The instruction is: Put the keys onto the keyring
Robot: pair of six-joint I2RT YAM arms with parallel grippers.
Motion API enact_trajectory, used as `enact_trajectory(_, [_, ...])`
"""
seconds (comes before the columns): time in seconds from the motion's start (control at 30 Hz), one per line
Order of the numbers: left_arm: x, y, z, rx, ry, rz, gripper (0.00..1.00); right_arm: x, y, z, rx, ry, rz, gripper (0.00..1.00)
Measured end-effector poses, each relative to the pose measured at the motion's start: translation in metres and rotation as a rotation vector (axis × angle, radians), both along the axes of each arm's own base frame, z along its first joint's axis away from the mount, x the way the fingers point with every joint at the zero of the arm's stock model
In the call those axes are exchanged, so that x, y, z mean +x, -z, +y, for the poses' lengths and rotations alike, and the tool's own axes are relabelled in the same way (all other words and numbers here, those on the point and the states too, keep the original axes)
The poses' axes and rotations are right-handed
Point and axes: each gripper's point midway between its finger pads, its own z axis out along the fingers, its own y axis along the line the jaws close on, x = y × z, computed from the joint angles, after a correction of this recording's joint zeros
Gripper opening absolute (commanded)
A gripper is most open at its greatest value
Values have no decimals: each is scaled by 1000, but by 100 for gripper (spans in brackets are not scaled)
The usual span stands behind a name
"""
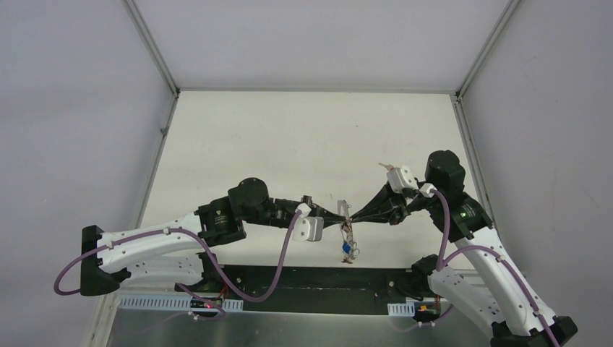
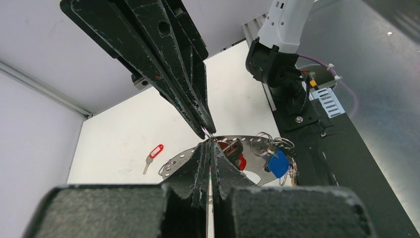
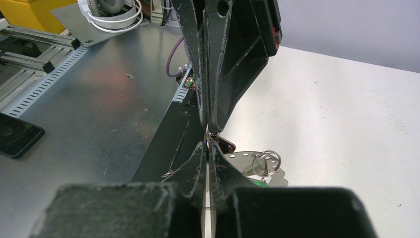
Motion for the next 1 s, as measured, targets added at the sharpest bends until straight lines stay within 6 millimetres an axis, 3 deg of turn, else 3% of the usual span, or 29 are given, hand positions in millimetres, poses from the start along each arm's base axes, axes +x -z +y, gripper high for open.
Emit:
enact_trajectory(0.8, [2,9,0,37,-48,-40,0,6,0,1,-12,51,23,0])
enact_trajectory(0.87, [3,9,0,38,-52,-41,11,6,0,1,-10,55,20,0])
enact_trajectory(0.93, [3,9,1,40,-59,-44,29,7,0,1,-12,60,24,0])
enact_trajectory(1.0, [3,9,2,41,-63,-38,59,8,0,2,-11,66,23,0])
